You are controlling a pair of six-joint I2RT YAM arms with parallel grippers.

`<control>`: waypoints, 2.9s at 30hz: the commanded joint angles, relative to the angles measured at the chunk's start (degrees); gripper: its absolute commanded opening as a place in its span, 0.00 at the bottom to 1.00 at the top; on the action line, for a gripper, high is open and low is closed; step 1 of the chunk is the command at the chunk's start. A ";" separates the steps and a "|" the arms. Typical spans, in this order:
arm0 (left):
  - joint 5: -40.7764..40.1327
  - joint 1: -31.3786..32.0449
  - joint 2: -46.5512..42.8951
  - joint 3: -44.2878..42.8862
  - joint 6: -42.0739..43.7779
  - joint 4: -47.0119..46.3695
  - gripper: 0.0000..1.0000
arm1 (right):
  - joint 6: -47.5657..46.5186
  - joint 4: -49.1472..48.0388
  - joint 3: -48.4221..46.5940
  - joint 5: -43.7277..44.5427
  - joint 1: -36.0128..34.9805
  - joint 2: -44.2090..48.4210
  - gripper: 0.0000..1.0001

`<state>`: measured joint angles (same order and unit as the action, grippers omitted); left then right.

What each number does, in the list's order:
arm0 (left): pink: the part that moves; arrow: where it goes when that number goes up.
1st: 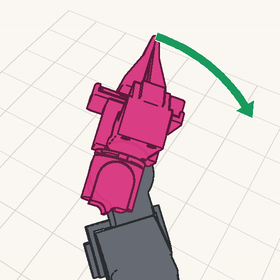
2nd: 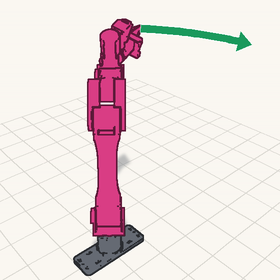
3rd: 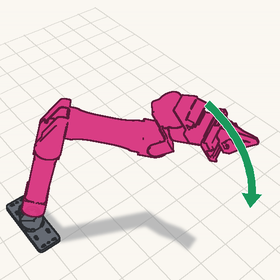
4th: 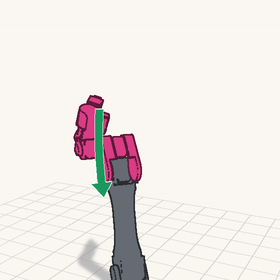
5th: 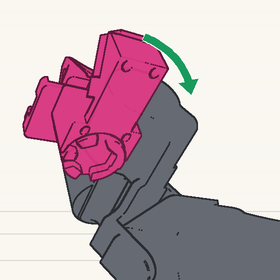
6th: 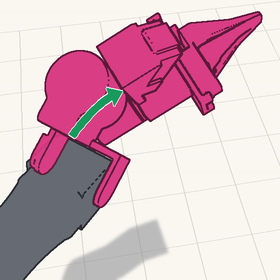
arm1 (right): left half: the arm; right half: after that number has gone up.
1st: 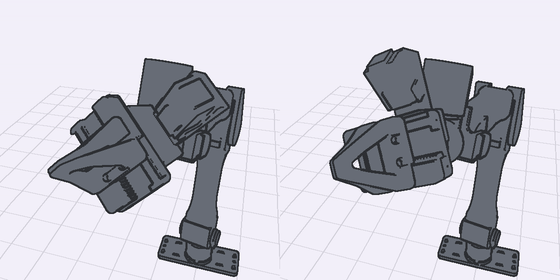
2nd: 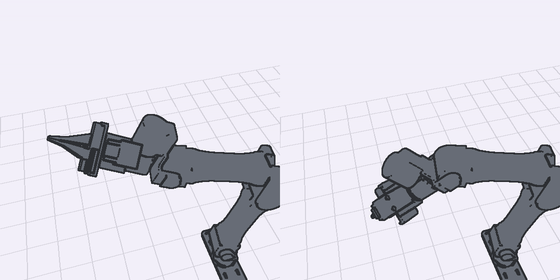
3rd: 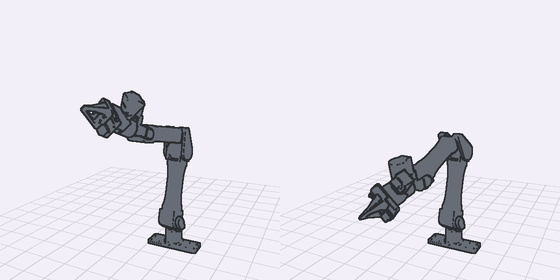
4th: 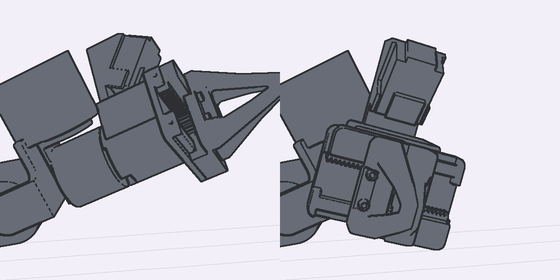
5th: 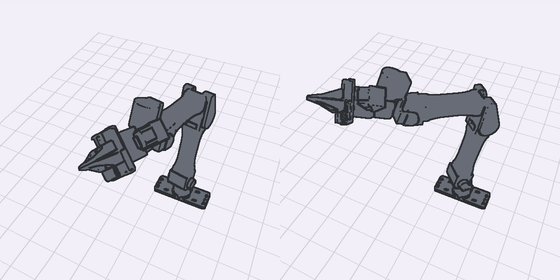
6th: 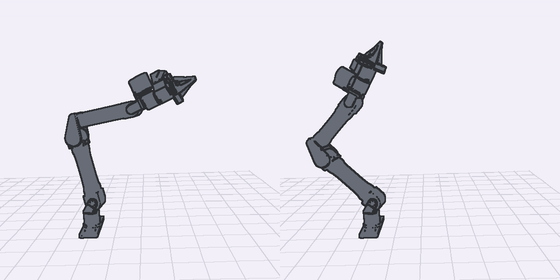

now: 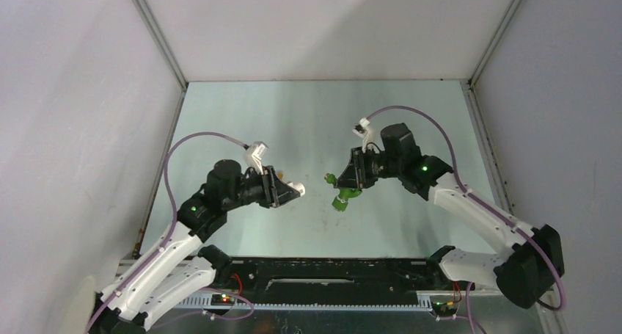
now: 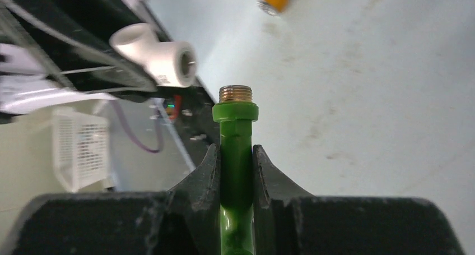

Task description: Install the water faucets

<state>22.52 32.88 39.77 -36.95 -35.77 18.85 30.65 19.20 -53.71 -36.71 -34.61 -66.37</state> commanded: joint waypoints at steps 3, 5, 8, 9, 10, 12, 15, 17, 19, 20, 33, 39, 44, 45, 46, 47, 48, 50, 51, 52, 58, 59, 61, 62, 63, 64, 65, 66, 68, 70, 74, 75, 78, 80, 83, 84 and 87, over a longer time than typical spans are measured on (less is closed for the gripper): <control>-4.92 3.50 1.25 2.34 -3.68 0.08 0.00 | -11.17 0.28 3.37 8.03 0.99 -10.59 0.00; -6.78 3.93 1.07 2.41 -4.31 0.59 0.00 | -12.27 -0.09 3.44 11.14 -0.11 -14.09 0.00; -7.83 4.07 0.80 3.06 -5.12 0.56 0.00 | -14.21 -0.92 3.95 20.67 -3.52 -16.13 0.00; -7.84 4.11 0.80 3.29 -5.37 0.45 0.00 | -14.46 -1.59 4.37 23.71 -4.59 -16.47 0.00; -7.87 4.12 0.83 3.43 -5.56 0.48 0.00 | -14.63 -2.05 4.81 26.12 -5.57 -16.68 0.00; -7.74 4.12 0.88 3.63 -5.71 0.49 0.00 | -14.70 -3.01 5.80 30.32 -7.10 -16.51 0.01; -7.58 4.18 0.84 3.64 -5.48 0.75 0.00 | -15.06 -3.25 6.88 33.50 -8.79 -16.01 0.08; -7.58 4.20 0.67 3.64 -5.30 0.65 0.00 | -14.95 -3.35 7.76 33.39 -9.28 -16.10 0.15; -7.67 4.20 0.72 3.73 -5.07 0.43 0.00 | -14.83 -3.61 8.71 31.98 -9.33 -16.47 0.22; -7.74 4.16 0.87 3.73 -5.02 0.36 0.00 | -14.65 -3.80 9.21 31.47 -9.40 -16.62 0.25; -7.05 4.20 2.03 2.96 -4.07 -0.08 0.00 | -9.53 -6.20 12.80 26.47 -7.87 -14.80 0.39; -7.68 4.20 1.48 2.45 -3.25 0.71 0.00 | -5.63 -8.56 14.25 22.83 -6.01 -16.38 0.28; -8.59 4.16 0.57 1.39 -1.98 1.49 0.00 | -5.25 -8.61 14.25 23.54 -5.82 -16.25 0.15; -8.63 4.18 0.34 1.22 -1.75 1.47 0.00 | -5.36 -8.77 14.25 23.34 -5.83 -15.80 0.09; -8.61 4.18 0.07 1.04 -1.50 1.43 0.00 | -5.65 -8.61 14.14 23.08 -5.61 -15.00 0.01; -8.49 4.20 -0.22 0.94 -1.31 1.21 0.00 | -6.33 -7.99 13.78 22.69 -5.38 -14.35 0.00; -8.23 4.18 -0.48 0.72 -1.06 0.86 0.00 | -7.27 -6.97 13.09 22.30 -5.08 -13.35 0.00; -6.99 4.20 -0.93 0.30 -0.49 -0.13 0.00 | -10.02 -4.65 11.58 20.26 -4.67 -10.46 0.00; -6.00 4.15 -1.11 0.09 -0.07 -0.75 0.00 | -11.40 -3.30 10.68 19.01 -4.30 -8.58 0.00; -4.93 4.13 -1.36 -0.19 0.56 -1.27 0.00 | -12.93 -1.92 9.76 17.26 -3.97 -6.47 0.00; 4.98 4.12 -3.47 -1.67 4.63 -6.44 0.00 | -22.85 8.35 0.73 2.54 -0.43 4.95 0.00; 7.02 4.12 -3.85 -1.76 5.01 -7.73 0.00 | -24.26 10.39 -1.15 0.07 -0.18 5.90 0.00; 10.81 4.12 -4.59 -2.12 5.73 -9.98 0.00 | -27.17 14.97 -5.16 -4.60 0.01 6.90 0.00; 12.88 4.12 -4.95 -2.22 6.05 -11.15 0.00 | -28.09 17.01 -6.94 -7.32 0.00 6.83 0.00; 14.65 4.12 -5.27 -2.32 6.29 -12.34 0.00 | -28.41 18.56 -8.71 -9.88 -0.13 6.67 0.00; 16.25 4.10 -5.75 -2.39 6.48 -13.35 0.00 | -28.35 19.35 -10.03 -12.24 -0.30 6.69 0.00; 17.76 4.07 -6.16 -2.42 6.59 -14.77 0.00 | -27.98 19.87 -11.03 -14.85 -0.97 6.67 0.00; 19.32 4.11 -6.45 -2.35 6.57 -15.92 0.00 | -27.32 19.83 -11.98 -16.32 -1.62 6.64 0.00; 22.10 4.12 -6.99 -2.21 6.19 -18.24 0.00 | -26.10 19.54 -13.60 -17.78 -3.58 6.69 0.00; 23.74 4.12 -7.45 -2.08 4.94 -21.18 0.00 | -25.06 19.41 -15.12 -18.77 -5.37 6.33 0.00; 24.60 4.07 -7.61 -2.15 3.16 -23.00 0.00 | -21.94 17.08 -16.25 -19.96 -6.59 6.52 0.00; 24.72 4.11 -7.52 -2.23 2.96 -22.85 0.00 | -21.34 16.49 -16.25 -19.84 -6.71 6.86 0.00; 25.07 4.12 -7.19 -2.00 1.47 -23.78 0.00 | -20.04 15.73 -16.26 -19.00 -6.70 7.20 0.00; 25.46 4.16 -6.91 -1.86 0.43 -24.62 0.00 | -18.96 14.82 -16.25 -18.93 -6.85 7.13 0.00; 26.10 4.16 -6.20 -1.96 -0.53 -25.37 0.00 | -17.38 13.03 -16.27 -18.99 -7.20 6.76 0.00; 26.18 4.19 -6.00 -1.97 -0.73 -25.56 0.00 | -17.04 12.59 -16.25 -18.90 -7.25 6.56 0.00; 26.26 4.17 -5.66 -2.05 -1.05 -26.07 0.00 | -15.96 11.13 -16.25 -18.75 -7.63 5.95 0.00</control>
<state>47.22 36.82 33.78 -36.58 -35.07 -3.14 11.94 35.07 -67.37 -54.24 -41.56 -60.10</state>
